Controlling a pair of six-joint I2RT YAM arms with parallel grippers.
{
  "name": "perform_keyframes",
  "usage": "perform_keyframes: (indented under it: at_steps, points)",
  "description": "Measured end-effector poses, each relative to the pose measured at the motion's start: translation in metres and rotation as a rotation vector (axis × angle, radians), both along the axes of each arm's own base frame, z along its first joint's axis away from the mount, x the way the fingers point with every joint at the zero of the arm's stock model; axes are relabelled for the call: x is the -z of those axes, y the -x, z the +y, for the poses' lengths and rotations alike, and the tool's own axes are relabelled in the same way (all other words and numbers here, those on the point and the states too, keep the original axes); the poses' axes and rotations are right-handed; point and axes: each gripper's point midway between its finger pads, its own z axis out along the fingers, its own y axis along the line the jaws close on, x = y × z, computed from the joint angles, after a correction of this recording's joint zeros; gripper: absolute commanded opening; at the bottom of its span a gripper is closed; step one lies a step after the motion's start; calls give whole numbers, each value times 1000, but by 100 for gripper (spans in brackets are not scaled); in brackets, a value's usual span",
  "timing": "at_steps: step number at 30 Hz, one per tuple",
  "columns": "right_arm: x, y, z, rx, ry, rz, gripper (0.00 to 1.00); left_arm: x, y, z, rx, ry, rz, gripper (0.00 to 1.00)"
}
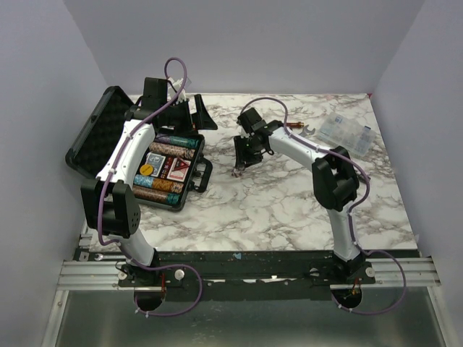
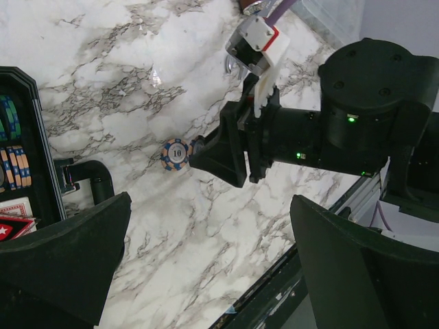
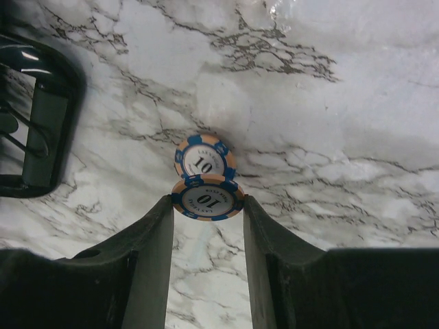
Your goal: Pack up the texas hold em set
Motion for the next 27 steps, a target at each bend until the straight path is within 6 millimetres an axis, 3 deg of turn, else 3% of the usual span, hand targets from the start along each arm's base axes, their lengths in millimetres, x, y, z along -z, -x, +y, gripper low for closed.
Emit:
perform_keyframes:
  at_steps: [12,27]
  points:
    - [15,-14,17,-10,4,9,34,0,0,0,0,0,0,98]
    - [14,-3,24,-34,20,26,39,0,0,0,0,0,0,99]
